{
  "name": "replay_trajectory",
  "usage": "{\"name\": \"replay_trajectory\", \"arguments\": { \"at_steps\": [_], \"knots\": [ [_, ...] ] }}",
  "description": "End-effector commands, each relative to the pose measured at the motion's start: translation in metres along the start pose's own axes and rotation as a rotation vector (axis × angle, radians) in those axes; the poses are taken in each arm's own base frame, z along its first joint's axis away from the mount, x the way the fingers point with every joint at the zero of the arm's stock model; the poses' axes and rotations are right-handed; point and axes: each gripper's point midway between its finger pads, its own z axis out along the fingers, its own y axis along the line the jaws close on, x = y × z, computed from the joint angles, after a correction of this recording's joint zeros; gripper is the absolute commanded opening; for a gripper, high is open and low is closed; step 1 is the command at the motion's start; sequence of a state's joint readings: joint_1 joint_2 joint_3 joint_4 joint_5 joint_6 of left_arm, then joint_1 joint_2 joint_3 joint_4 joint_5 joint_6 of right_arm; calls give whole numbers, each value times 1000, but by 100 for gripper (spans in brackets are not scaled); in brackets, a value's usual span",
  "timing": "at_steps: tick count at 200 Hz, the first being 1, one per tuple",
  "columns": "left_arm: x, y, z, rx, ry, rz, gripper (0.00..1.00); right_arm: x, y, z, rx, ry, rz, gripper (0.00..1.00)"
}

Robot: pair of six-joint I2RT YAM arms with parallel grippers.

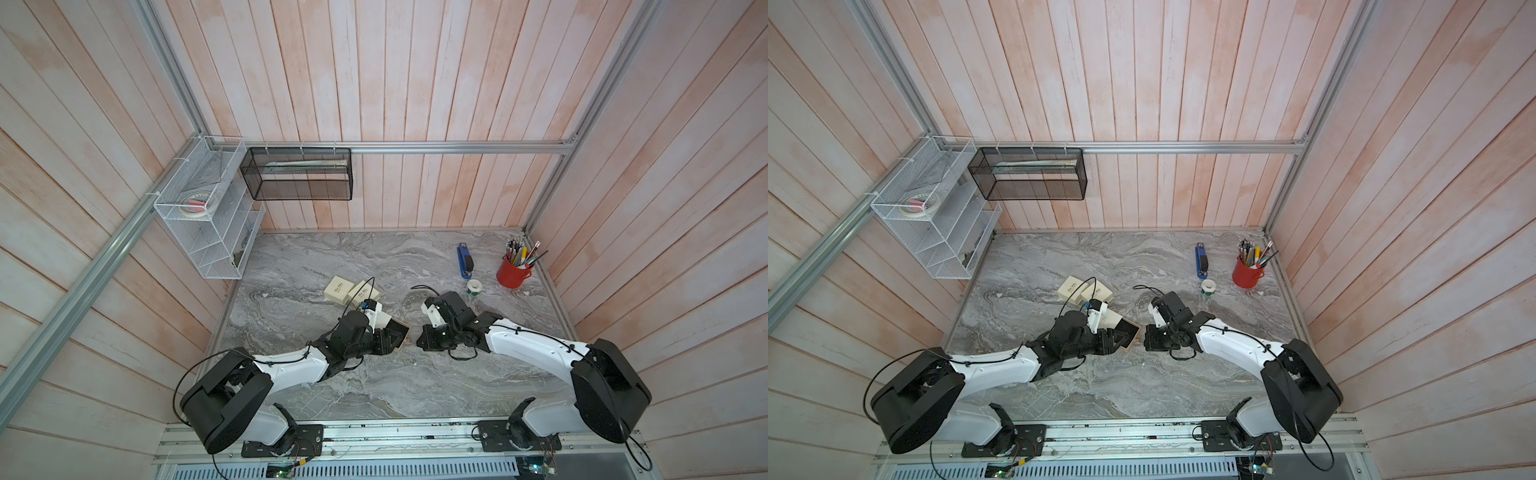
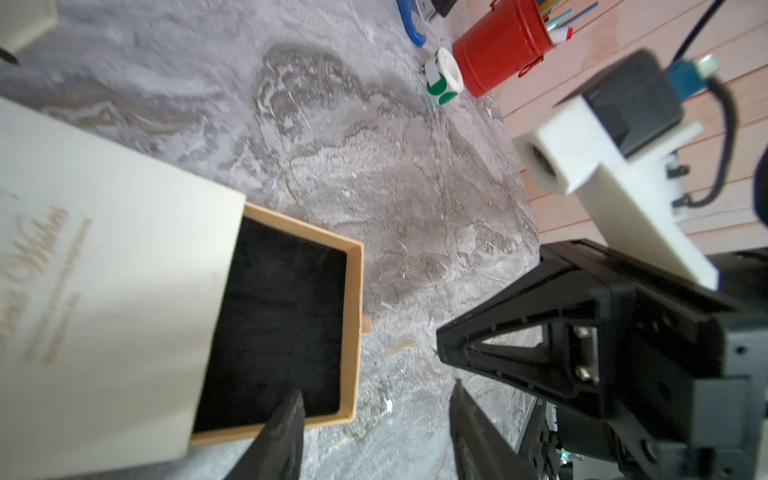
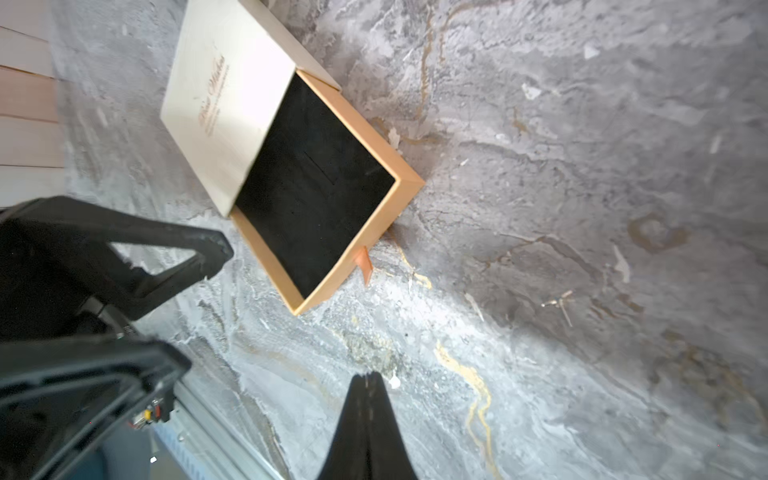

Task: Place the earrings into the drawer-style jewelry box
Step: Pick up the earring from the center of the board.

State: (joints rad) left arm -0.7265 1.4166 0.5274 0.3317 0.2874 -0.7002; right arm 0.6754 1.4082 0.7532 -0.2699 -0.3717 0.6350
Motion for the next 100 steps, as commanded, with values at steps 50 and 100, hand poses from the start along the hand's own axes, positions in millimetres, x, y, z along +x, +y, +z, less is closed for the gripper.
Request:
{"name": "replay_trajectory", "arguments": {
  "at_steps": [50,100],
  "knots": [
    [-38,16,-9,-5,-27,53,57,-29,44,11,-304,-34,126,0],
    [-42,21,-8,8,-22,49,57,-47,42,32,-276,-27,174,0]
  ]
}}
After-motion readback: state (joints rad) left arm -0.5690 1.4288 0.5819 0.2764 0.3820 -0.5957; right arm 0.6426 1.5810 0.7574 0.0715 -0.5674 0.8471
